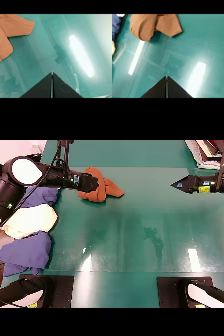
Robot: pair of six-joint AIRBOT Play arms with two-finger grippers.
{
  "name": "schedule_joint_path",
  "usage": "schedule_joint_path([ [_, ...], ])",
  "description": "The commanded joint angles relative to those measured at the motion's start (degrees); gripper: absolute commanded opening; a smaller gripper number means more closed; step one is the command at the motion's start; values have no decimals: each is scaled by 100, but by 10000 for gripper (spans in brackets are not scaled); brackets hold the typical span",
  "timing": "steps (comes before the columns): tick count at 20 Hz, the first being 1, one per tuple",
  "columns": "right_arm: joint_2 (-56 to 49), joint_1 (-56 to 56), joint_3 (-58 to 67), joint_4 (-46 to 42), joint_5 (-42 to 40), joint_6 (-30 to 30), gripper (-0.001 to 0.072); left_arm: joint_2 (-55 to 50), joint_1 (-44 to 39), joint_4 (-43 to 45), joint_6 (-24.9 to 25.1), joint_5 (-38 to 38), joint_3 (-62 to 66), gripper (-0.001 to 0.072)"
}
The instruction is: Fold the shirts.
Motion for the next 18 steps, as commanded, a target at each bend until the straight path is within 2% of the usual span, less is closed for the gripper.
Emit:
schedule_joint_path([
  [1, -11, 4, -7, 4, -9, 2, 16, 9, -2, -2, 0, -2, -4, 30],
  [12, -15, 4, -15, 9, 2, 4, 16, 4, -2, -184, -15, 4, -4, 29],
  [14, -15, 7, -15, 13, -2, 4, 16, -11, -2, -278, 50, 197, -7, 30],
  [15, -15, 4, -15, 15, -4, 4, 17, -26, 2, -201, 225, 389, -7, 64],
  [16, -15, 4, -15, 11, 4, 4, 17, -35, 15, 96, 431, 614, -7, 413],
  [17, -15, 4, -15, 11, 17, 4, 17, -68, 15, 592, 334, 944, -7, 622],
  [18, -15, 7, -15, 13, 26, 4, 16, -153, 72, 1211, 35, 1246, -4, 600],
])
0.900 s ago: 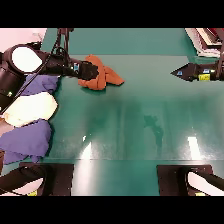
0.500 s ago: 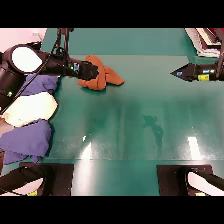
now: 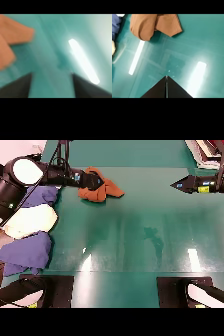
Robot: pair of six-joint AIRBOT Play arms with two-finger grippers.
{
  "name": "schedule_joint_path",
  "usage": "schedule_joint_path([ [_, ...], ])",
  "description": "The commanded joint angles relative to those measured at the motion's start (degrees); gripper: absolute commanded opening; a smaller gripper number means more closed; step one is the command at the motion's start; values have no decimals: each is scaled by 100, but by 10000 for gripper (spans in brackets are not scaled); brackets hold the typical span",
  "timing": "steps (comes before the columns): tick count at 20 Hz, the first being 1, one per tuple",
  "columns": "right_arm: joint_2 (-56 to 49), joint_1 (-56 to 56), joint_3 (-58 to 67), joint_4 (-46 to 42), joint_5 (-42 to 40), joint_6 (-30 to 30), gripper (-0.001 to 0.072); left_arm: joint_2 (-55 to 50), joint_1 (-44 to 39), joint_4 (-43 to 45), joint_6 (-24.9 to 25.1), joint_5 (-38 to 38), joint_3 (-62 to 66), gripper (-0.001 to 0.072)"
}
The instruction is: Fold the shirts.
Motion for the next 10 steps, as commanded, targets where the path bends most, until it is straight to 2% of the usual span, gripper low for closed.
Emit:
schedule_joint_path([
  [1, -4, 11, -2, 4, 37, 0, 17, -216, 197, 1399, -450, 850, 4, 600],
  [2, -4, 9, -2, 4, 74, 0, 17, -417, 463, 1482, -682, 859, 20, 600],
  [5, -4, 9, -2, 2, 181, 0, 17, -1325, 1351, 898, -599, 800, 31, 600],
  [8, -4, 11, -2, 4, 214, 2, 17, -2321, 1779, -74, 269, 599, 282, 601],
  [10, -4, 11, -2, 4, 256, 2, 17, -2898, 1792, -236, 634, 531, 638, 601],
])
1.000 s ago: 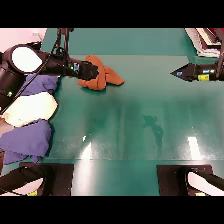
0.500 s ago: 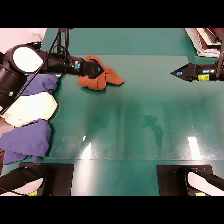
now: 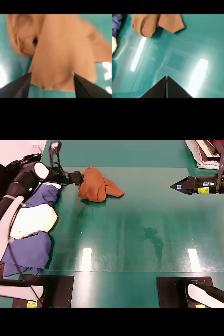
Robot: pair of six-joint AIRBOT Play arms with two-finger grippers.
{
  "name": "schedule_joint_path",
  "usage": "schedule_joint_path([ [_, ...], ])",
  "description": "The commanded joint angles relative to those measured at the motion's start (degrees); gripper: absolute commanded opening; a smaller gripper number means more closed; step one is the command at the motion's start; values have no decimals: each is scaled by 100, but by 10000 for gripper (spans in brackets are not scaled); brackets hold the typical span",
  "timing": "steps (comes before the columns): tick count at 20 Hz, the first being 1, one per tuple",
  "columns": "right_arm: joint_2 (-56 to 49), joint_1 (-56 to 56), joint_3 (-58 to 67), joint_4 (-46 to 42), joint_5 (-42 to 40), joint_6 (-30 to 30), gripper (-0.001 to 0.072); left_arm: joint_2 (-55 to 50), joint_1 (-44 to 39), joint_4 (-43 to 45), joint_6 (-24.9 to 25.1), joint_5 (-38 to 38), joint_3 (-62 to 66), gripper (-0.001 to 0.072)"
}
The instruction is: Fold the shirts.
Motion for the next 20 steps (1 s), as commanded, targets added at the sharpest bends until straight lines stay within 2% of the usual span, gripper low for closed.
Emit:
schedule_joint_path([
  [1, -4, 11, -2, -2, 96, 2, 17, -1034, 254, -557, 599, -107, 520, 601],
  [4, -4, 11, -2, 0, 140, 2, 17, -1550, 251, -1095, 632, -164, 944, 600],
  [6, -4, 11, -2, 2, 149, 2, 17, -1593, 251, -1687, 935, -101, 957, 598],
  [7, -2, 11, 2, 7, 190, 4, 17, -1593, 251, -1932, 1019, -129, 990, 448],
  [8, 9, 9, 2, 52, 273, 4, 17, -1591, 254, -1985, 1016, -195, 1060, 141],
  [9, 55, -20, 2, 48, 297, 11, 17, -1591, 254, -1989, 1019, -387, 1217, 29],
  [12, 361, -186, 109, 44, 289, 114, 17, -1578, 234, -1998, 1047, -1429, 2214, 27],
  [15, 745, -496, 758, 24, 323, 199, 17, -1082, 22, -2015, 1790, -2264, 3703, 27],
  [17, 957, -706, 1287, 22, 238, 201, 16, -293, -201, -2214, 2074, -2055, 4050, 27],
  [20, 1248, -968, 1897, -20, 63, 201, 16, 981, -697, -2391, 2551, -1954, 3895, 27],
])
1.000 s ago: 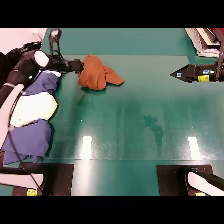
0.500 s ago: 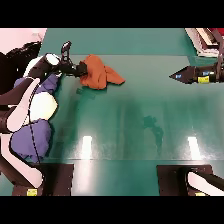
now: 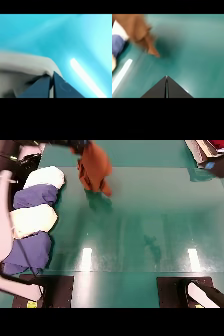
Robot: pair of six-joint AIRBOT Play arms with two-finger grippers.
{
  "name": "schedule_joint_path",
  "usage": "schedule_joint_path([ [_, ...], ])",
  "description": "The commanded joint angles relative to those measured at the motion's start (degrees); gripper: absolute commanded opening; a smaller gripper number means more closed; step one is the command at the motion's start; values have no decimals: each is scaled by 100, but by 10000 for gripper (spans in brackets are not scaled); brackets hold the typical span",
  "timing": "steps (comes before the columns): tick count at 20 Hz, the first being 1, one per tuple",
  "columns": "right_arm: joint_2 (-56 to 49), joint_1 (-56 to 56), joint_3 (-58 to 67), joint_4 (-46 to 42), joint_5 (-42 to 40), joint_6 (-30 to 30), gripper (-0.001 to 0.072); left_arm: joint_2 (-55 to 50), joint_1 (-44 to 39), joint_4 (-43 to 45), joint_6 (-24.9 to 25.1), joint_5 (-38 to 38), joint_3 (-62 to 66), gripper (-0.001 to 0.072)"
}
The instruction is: Fold the shirts.
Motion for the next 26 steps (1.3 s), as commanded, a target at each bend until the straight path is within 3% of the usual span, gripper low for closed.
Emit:
schedule_joint_path([
  [1, 367, -345, 691, -37, -164, 24, 17, 1318, -584, -179, 575, -175, 57, 28],
  [7, 852, -737, 560, -28, -173, 22, 17, 2046, -1788, -57, 575, -761, -640, 28],
  [12, 1340, -752, -387, -28, -179, 22, 17, 1746, -1978, 470, -330, -1200, -2428, 28],
  [16, 1613, -752, -1014, -17, -181, 22, 17, 1735, -1976, 758, -503, -1272, -3939, 44],
  [17, 1657, -752, -1113, -22, -184, 22, 17, 1735, -1958, 1058, -560, -1379, -4004, 312],
  [18, 1676, -752, -1189, -20, -201, 24, 16, 1749, -1902, 1456, -737, -1425, -3998, 650],
  [21, 1554, -748, -1132, -9, -195, 44, 17, 1808, -1405, 2177, -914, -1416, -3998, 660],
  [26, 1034, -378, -822, 13, -142, 170, 17, 1626, -31, 2162, -1239, -737, -4019, 660],
])
